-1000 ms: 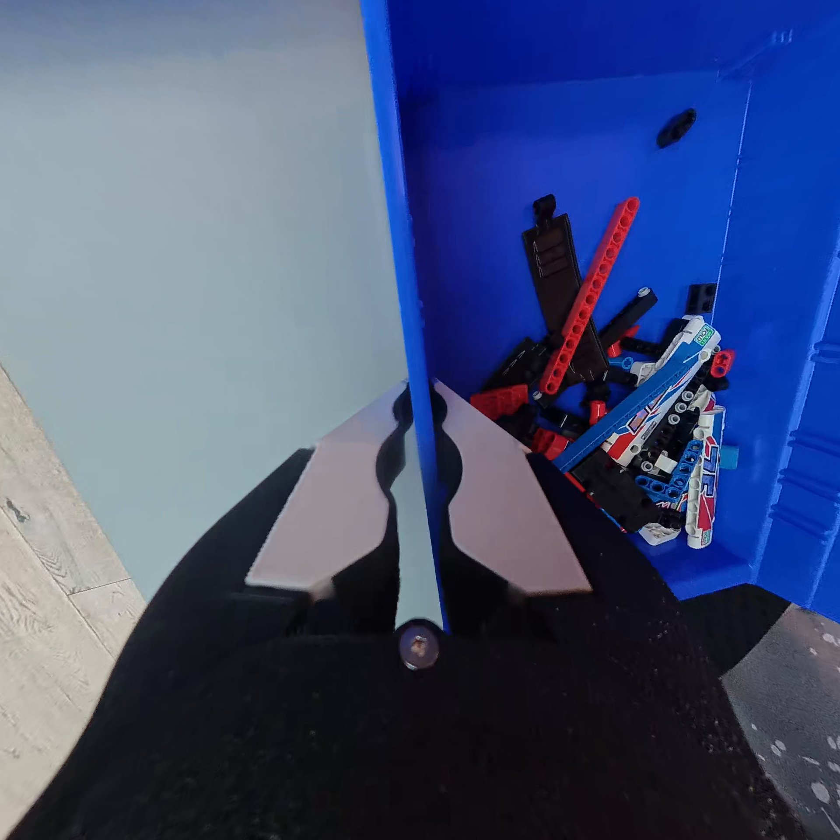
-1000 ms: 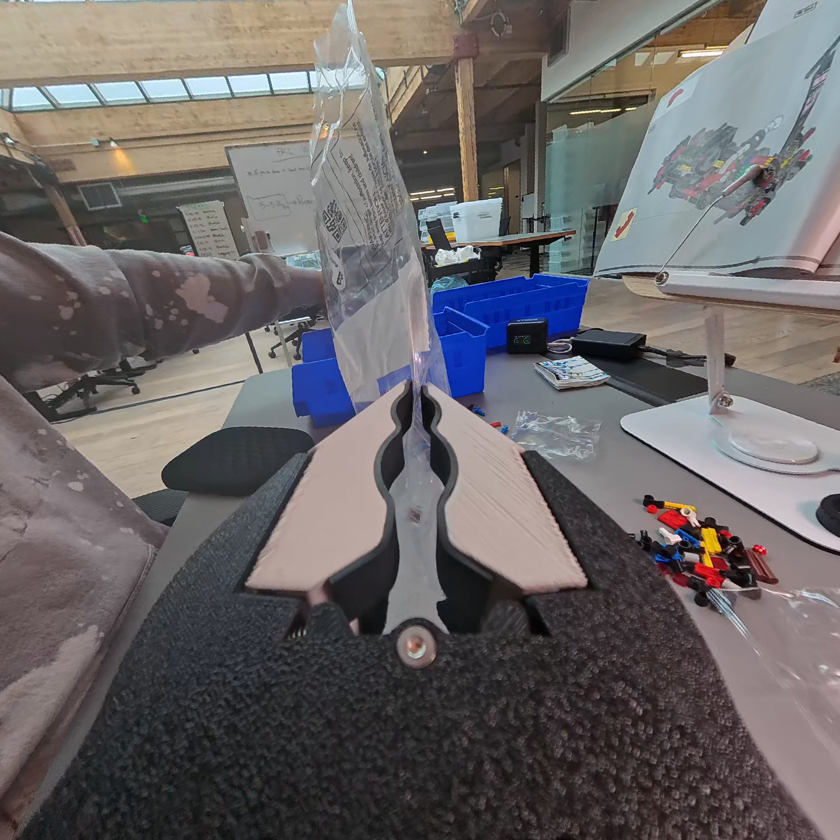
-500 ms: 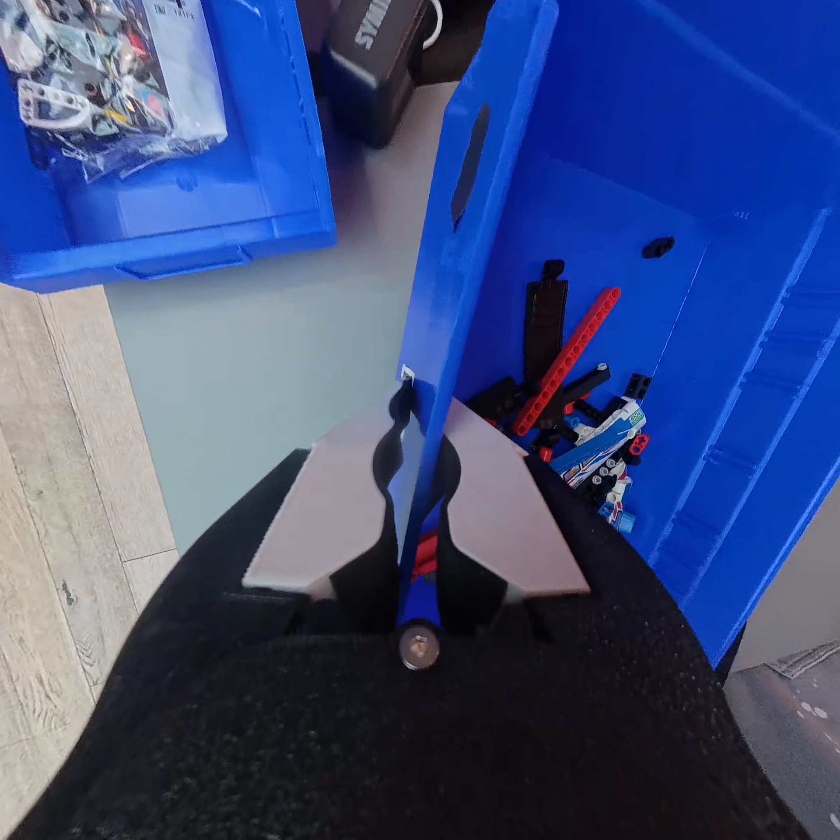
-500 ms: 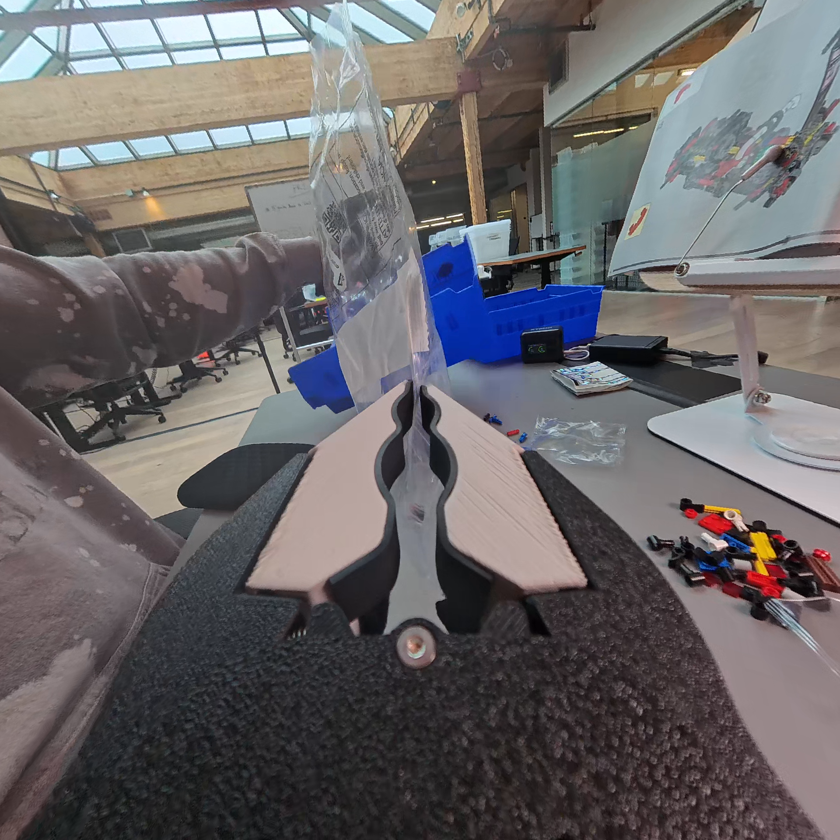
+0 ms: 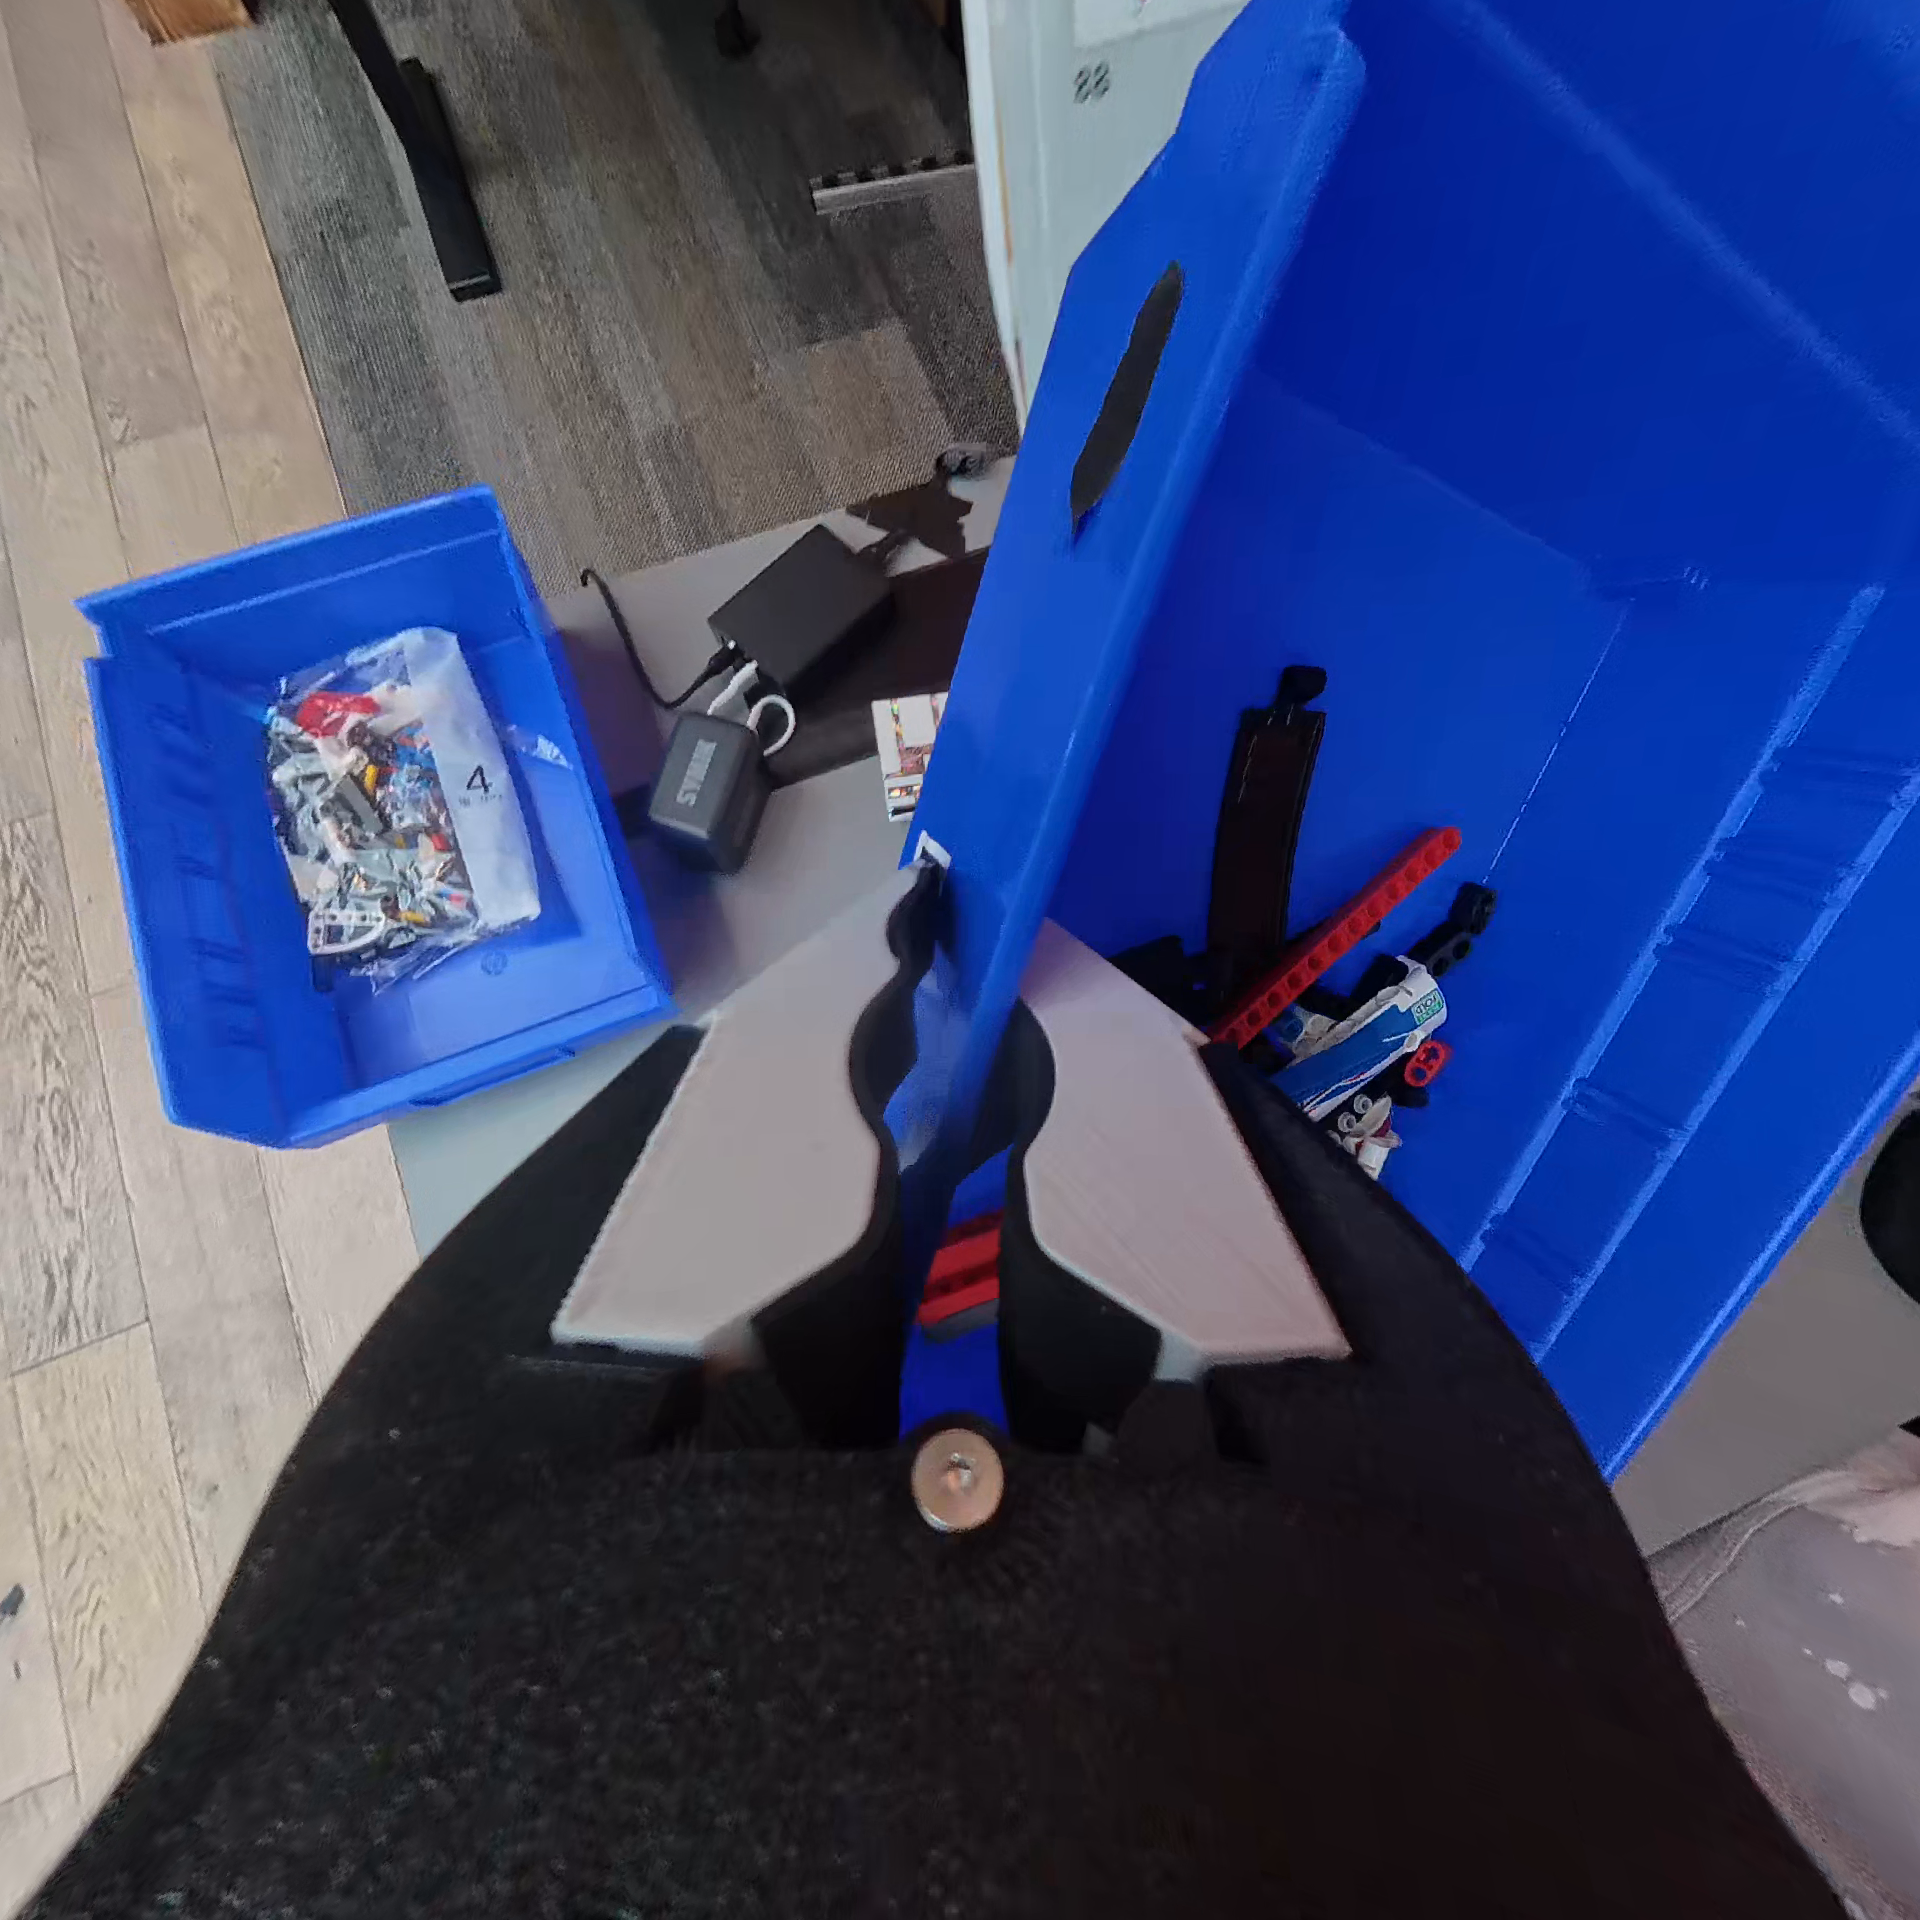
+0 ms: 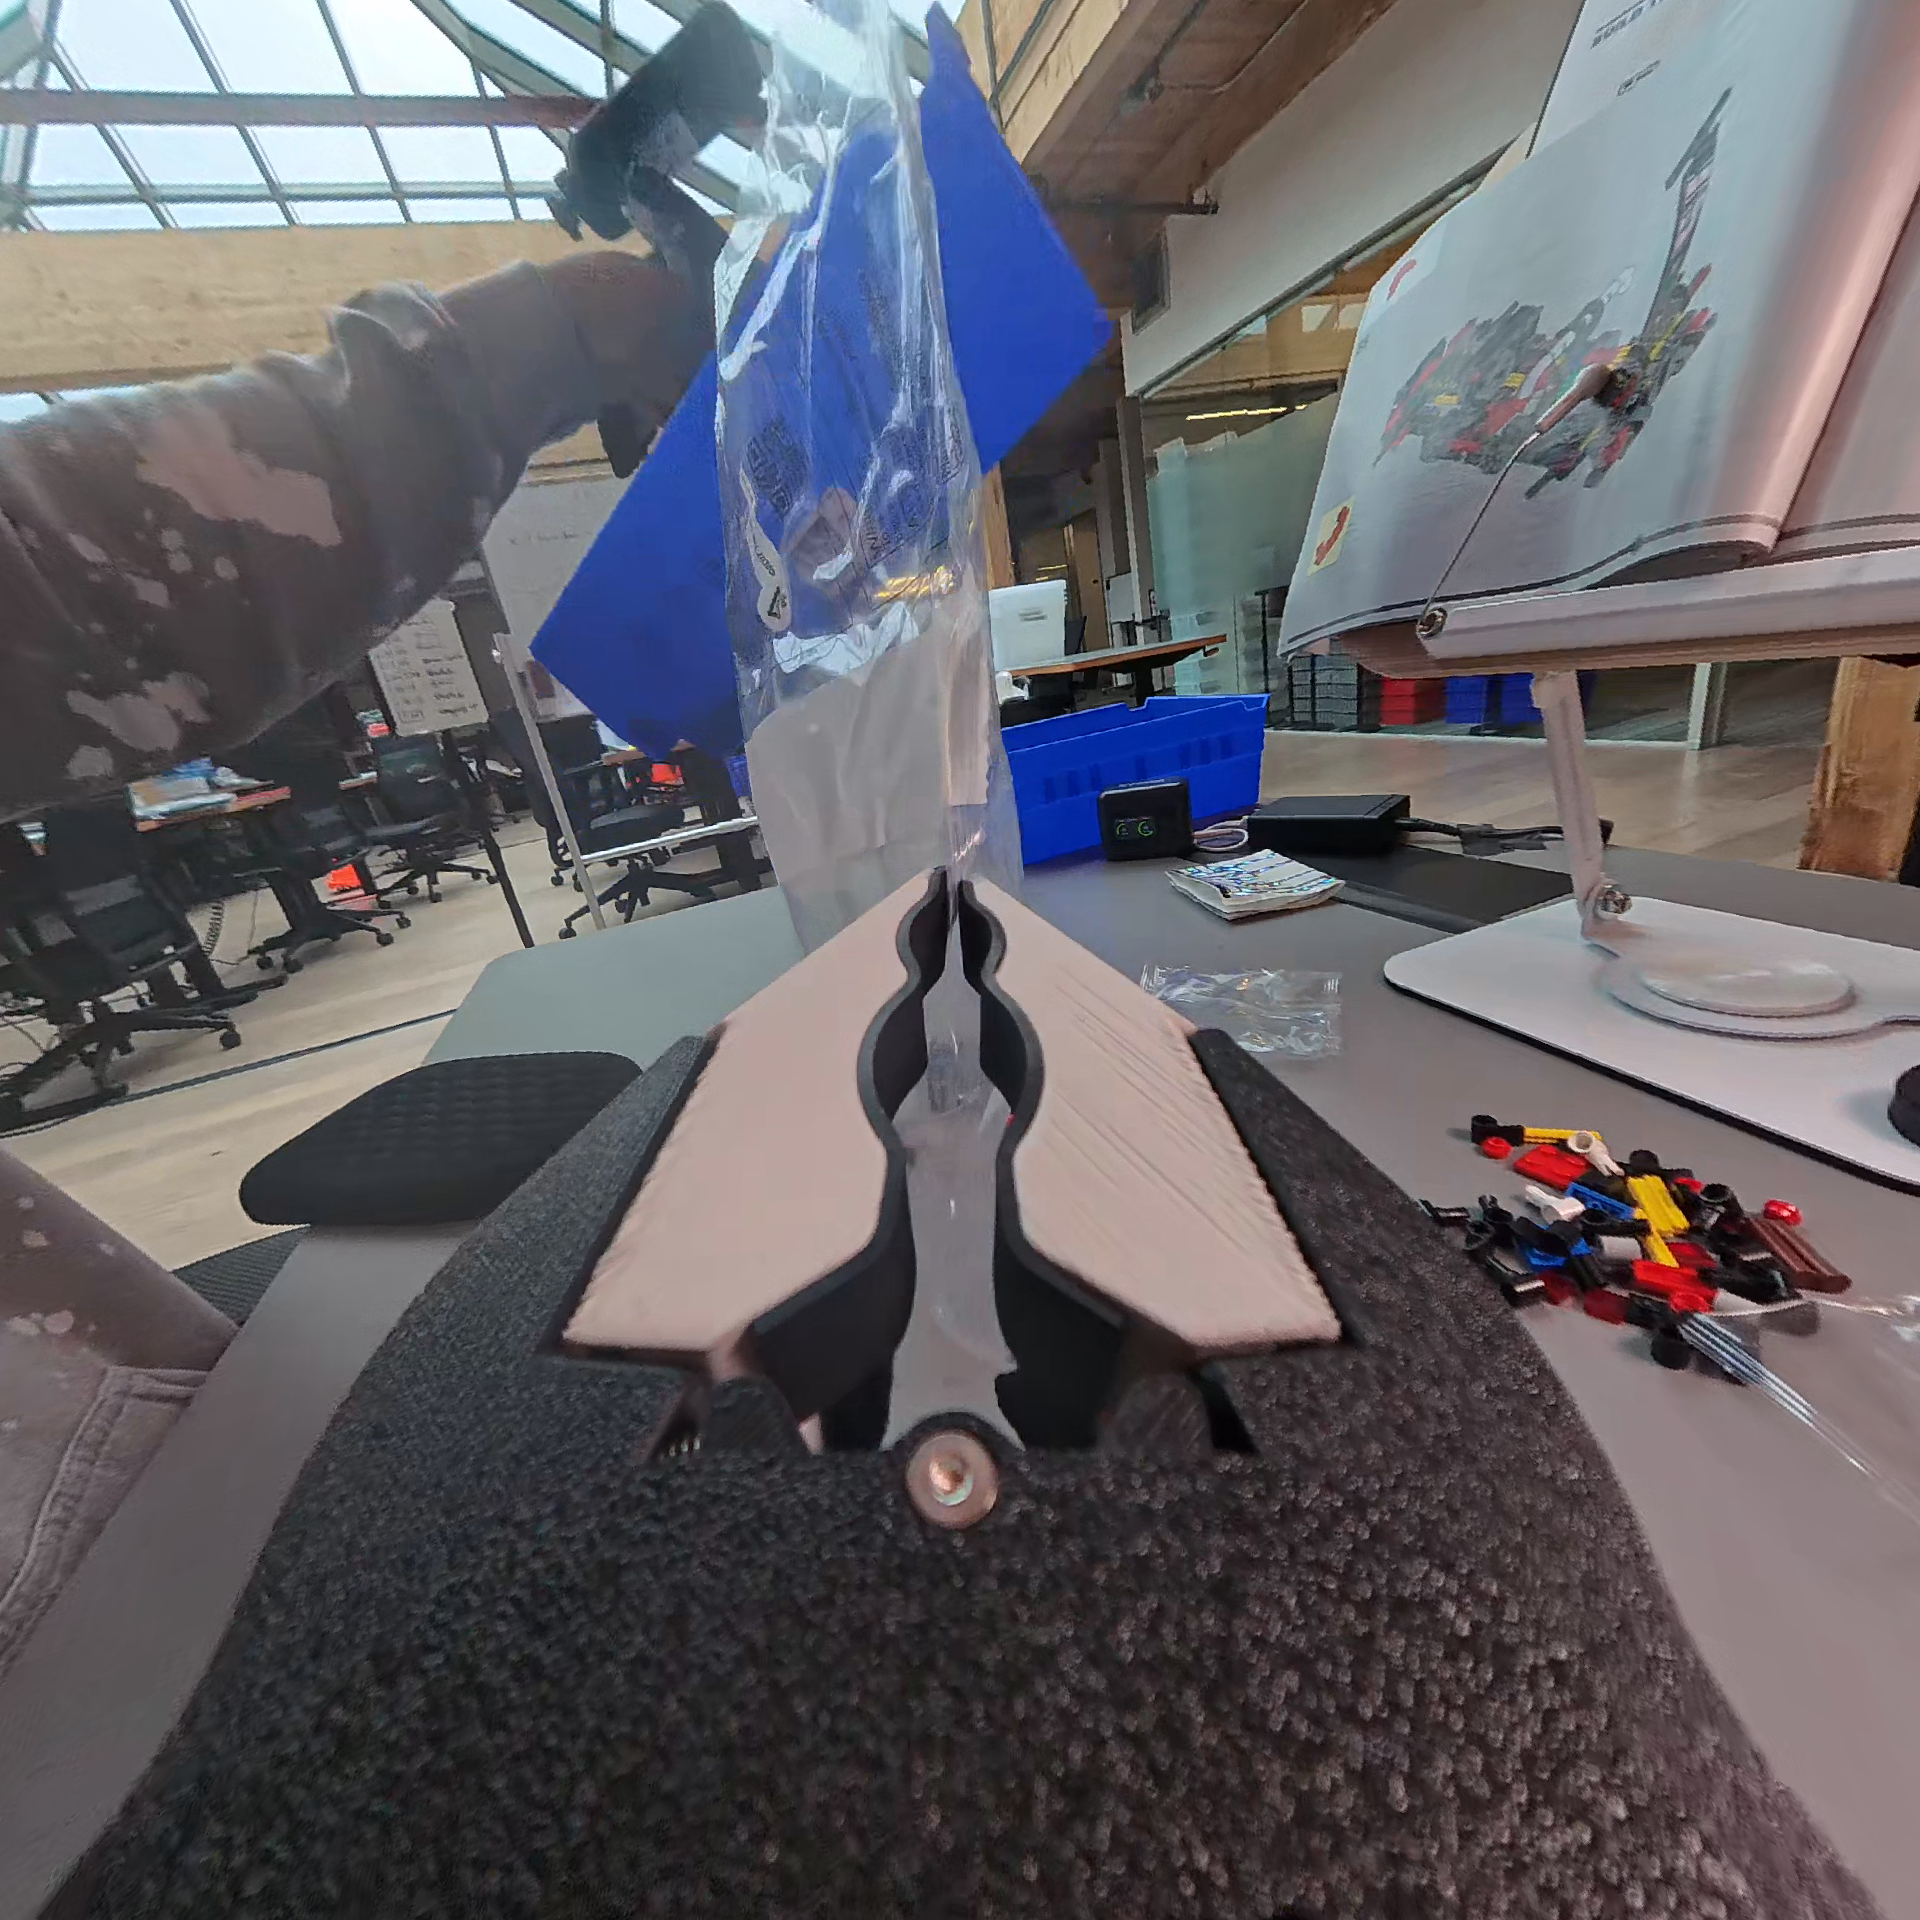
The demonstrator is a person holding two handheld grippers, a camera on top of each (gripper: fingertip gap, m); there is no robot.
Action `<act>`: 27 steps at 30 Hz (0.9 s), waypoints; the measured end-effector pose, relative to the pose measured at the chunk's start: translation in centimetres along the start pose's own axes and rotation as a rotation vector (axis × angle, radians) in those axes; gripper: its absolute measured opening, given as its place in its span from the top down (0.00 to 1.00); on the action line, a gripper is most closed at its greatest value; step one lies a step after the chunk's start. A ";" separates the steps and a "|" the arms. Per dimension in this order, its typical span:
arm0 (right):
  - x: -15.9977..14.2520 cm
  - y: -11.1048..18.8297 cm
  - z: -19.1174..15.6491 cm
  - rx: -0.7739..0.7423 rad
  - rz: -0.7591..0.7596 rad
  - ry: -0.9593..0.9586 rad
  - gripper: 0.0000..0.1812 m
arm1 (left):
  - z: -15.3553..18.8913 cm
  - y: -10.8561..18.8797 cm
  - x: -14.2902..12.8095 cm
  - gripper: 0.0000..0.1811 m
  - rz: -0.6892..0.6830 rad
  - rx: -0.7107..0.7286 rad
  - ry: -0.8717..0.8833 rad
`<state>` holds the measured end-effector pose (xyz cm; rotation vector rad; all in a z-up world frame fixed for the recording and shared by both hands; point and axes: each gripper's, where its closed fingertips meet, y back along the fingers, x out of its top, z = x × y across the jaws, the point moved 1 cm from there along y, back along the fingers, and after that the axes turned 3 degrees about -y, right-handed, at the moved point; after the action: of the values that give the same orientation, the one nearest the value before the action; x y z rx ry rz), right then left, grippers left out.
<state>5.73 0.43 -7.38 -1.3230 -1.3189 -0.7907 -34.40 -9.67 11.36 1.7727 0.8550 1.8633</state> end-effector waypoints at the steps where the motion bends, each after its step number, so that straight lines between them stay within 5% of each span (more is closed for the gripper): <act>1: -0.1 0.0 0.1 -0.013 -0.004 0.006 0.99 | 0.8 0.2 1.0 0.99 0.010 -0.007 -0.009; 13: -1.7 -1.3 -1.4 -0.005 -0.067 0.078 1.00 | 5.3 1.5 11.5 0.99 0.167 -0.076 0.122; 27: -2.7 -2.9 -2.6 -0.082 -0.084 0.221 1.00 | 9.4 -2.1 12.7 0.99 0.259 -0.147 0.206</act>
<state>3.02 -3.19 -8.71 -1.2118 -1.1830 -1.0285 -26.48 1.79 19.03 1.6875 0.5600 2.2437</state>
